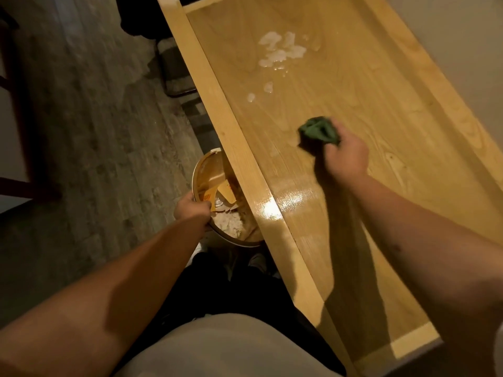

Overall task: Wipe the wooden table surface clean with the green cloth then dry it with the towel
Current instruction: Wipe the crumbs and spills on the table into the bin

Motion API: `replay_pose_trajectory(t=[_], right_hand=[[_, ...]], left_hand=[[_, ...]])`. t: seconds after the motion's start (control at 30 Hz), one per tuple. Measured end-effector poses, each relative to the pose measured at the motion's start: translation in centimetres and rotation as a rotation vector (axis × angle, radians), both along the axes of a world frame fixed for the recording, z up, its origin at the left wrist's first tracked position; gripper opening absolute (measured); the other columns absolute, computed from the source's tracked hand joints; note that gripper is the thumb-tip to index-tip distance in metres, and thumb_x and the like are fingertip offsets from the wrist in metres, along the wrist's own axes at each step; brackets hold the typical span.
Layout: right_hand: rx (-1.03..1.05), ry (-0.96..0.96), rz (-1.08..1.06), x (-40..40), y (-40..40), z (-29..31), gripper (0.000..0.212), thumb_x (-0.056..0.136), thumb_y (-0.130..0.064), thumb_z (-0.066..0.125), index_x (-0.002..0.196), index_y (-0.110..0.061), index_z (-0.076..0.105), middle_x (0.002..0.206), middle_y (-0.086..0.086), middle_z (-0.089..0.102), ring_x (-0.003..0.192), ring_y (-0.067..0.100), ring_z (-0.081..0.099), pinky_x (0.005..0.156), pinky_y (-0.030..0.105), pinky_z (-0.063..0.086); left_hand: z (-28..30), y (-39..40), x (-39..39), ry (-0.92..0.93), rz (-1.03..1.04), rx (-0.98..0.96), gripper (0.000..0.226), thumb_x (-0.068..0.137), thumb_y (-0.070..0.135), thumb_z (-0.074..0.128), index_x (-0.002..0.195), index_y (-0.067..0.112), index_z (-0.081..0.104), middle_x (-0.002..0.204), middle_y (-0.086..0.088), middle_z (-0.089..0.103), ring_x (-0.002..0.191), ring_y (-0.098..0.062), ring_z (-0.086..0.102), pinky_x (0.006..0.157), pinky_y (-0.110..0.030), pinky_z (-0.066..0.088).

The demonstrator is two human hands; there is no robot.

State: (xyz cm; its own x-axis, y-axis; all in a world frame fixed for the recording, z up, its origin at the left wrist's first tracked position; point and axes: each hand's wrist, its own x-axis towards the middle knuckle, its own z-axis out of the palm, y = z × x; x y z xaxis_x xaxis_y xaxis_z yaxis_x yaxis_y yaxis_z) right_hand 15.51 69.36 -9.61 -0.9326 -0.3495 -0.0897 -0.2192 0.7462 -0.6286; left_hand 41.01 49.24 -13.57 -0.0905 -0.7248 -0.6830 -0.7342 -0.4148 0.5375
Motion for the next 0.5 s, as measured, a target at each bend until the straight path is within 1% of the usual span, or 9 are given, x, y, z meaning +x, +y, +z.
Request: replay_pose_trajectory(t=[0.07, 0.13, 0.17, 0.2, 0.27, 0.33, 0.4, 0.5], right_hand=[[0.107, 0.024, -0.078, -3.1, 2.7, -0.8, 0.065, 0.087, -0.010, 0.052, 0.148, -0.030, 0.044, 0.144, 0.009, 0.055, 0.131, 0.031, 0.050, 0.108, 0.035, 0.038], [0.285, 0.042, -0.042, -4.5, 4.4, -2.0, 0.068, 0.090, -0.010, 0.050, 0.155, -0.023, 0.032, 0.159, 0.012, 0.033, 0.146, 0.033, 0.030, 0.117, 0.046, 0.030], [0.377, 0.049, -0.014, -4.7, 4.7, -2.7, 0.070, 0.092, -0.011, 0.049, 0.157, -0.021, 0.025, 0.164, 0.012, 0.022, 0.150, 0.034, 0.018, 0.119, 0.051, 0.026], [0.442, 0.067, -0.001, -4.8, 4.6, -3.3, 0.070, 0.094, -0.014, 0.049, 0.158, -0.021, 0.020, 0.165, 0.012, 0.015, 0.152, 0.034, 0.011, 0.118, 0.053, 0.024], [0.477, 0.105, -0.006, -5.0, 3.5, -3.9, 0.071, 0.095, -0.019, 0.049, 0.158, -0.020, 0.017, 0.166, 0.012, 0.012, 0.152, 0.034, 0.010, 0.116, 0.055, 0.026], [0.471, 0.100, -0.013, -5.5, 2.1, -3.9, 0.071, 0.095, -0.022, 0.049, 0.158, -0.019, 0.017, 0.166, 0.011, 0.012, 0.152, 0.033, 0.011, 0.116, 0.054, 0.027], [0.469, 0.104, 0.008, -5.9, 0.8, -4.2, 0.070, 0.094, -0.022, 0.047, 0.158, -0.019, 0.017, 0.166, 0.011, 0.012, 0.152, 0.032, 0.013, 0.115, 0.053, 0.027], [0.460, 0.109, 0.052, -5.4, -1.5, -4.2, 0.071, 0.093, -0.023, 0.047, 0.158, -0.019, 0.019, 0.166, 0.011, 0.014, 0.152, 0.031, 0.014, 0.114, 0.051, 0.027]], left_hand=[[-0.1, -0.3, -0.4, -0.001, 0.010, 0.009, 0.039, 0.087, 0.007, 0.064, 0.121, 0.026, 0.070, 0.100, -0.012, 0.075, 0.090, -0.037, 0.073, 0.072, -0.055, 0.064], [-0.2, -0.8, -0.9, -0.003, 0.028, 0.021, 0.037, 0.086, 0.007, 0.063, 0.116, 0.027, 0.070, 0.098, -0.012, 0.075, 0.089, -0.037, 0.073, 0.071, -0.056, 0.064], [-0.2, -1.0, -1.1, -0.001, 0.035, 0.029, 0.035, 0.085, 0.007, 0.063, 0.113, 0.027, 0.070, 0.098, -0.012, 0.075, 0.089, -0.036, 0.073, 0.070, -0.056, 0.064], [-0.2, -1.3, -1.3, 0.004, 0.038, 0.041, 0.034, 0.085, 0.007, 0.063, 0.111, 0.027, 0.070, 0.099, -0.011, 0.075, 0.090, -0.035, 0.074, 0.070, -0.056, 0.064], [-0.2, -1.8, -1.8, 0.016, 0.038, 0.056, 0.031, 0.085, 0.007, 0.064, 0.107, 0.027, 0.070, 0.099, -0.011, 0.076, 0.090, -0.034, 0.074, 0.069, -0.055, 0.064], [-0.2, -2.3, -2.4, 0.017, 0.046, 0.055, 0.030, 0.086, 0.006, 0.065, 0.107, 0.027, 0.070, 0.099, -0.011, 0.075, 0.089, -0.033, 0.075, 0.070, -0.055, 0.064], [-0.2, -2.7, -2.9, 0.016, 0.060, 0.060, 0.031, 0.089, 0.006, 0.066, 0.109, 0.030, 0.068, 0.098, -0.009, 0.075, 0.087, -0.032, 0.075, 0.069, -0.055, 0.064], [-0.1, -3.3, -3.4, -0.004, 0.064, 0.067, 0.027, 0.090, 0.009, 0.068, 0.102, 0.032, 0.067, 0.098, -0.009, 0.074, 0.087, -0.032, 0.074, 0.068, -0.054, 0.065]])
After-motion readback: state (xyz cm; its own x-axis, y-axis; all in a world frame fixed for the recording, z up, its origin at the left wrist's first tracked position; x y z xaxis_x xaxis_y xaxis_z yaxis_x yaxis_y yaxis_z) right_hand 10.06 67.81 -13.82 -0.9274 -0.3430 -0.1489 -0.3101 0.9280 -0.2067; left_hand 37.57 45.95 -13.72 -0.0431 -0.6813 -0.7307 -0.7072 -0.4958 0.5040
